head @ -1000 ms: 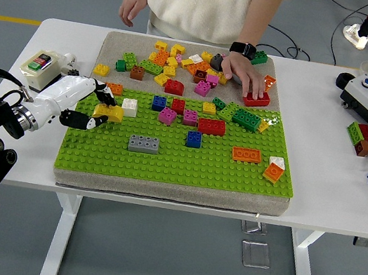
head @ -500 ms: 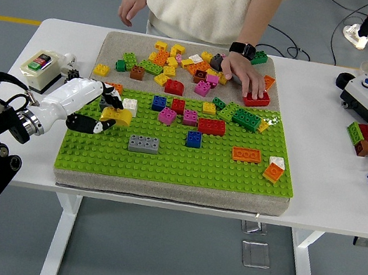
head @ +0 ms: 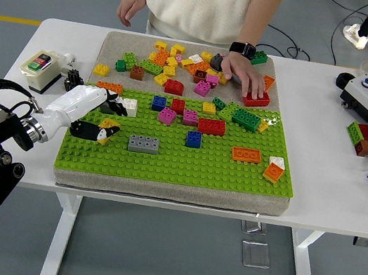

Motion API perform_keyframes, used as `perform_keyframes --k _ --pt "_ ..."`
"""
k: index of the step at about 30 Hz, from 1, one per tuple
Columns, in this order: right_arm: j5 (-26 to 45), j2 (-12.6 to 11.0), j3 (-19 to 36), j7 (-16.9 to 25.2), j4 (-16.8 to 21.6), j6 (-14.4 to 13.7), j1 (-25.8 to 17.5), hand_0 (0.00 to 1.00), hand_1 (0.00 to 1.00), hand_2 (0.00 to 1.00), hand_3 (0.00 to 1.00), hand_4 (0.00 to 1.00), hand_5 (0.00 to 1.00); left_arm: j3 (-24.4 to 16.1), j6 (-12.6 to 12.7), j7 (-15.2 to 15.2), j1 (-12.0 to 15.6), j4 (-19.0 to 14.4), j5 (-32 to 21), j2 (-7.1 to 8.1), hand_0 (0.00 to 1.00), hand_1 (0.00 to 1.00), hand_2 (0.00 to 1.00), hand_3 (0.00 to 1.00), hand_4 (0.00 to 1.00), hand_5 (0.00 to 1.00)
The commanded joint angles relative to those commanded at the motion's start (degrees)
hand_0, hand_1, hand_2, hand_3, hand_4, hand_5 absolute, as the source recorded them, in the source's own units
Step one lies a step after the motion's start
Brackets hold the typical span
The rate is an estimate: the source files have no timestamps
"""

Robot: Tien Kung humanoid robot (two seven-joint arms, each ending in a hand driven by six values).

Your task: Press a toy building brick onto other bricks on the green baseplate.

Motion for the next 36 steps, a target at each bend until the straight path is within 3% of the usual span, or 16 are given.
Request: perform_keyframes --k 5,6,19,36 --pt "0.03 0.02 -0.09 -0.02 0.00 -0.01 -0.01 0.734 0.654 0.704 0.587 0.911 0.492 -1.03 -2.19 -0.32 -0.62 1.67 0.00 0.36 0.770 0.613 0.571 0.541 0.684 0.072" --pt "0.04 0.02 -0.10 -0.02 0.00 -0.01 -0.02 0.733 0.654 0.704 0.588 0.911 0.491 -1.13 -2.43 -0.34 -0.68 1.84 0.00 0.41 0.832 0.707 0.625 0.592 0.917 0.263" --pt "0.16 0.04 0.43 -0.14 0.00 -0.05 0.05 0.734 0.654 0.704 0.588 0.911 0.491 -5.44 -4.54 0.18 0.41 -1.92 0.00 1.25 0.844 0.713 0.639 0.607 0.954 0.319" --pt "0.22 -0.01 0.80 -0.48 0.00 -0.06 0.26 0.734 0.654 0.704 0.588 0.911 0.491 -7.80 -4.70 0.44 0.17 -1.59 0.00 1.97 0.846 0.712 0.634 0.601 0.940 0.312"
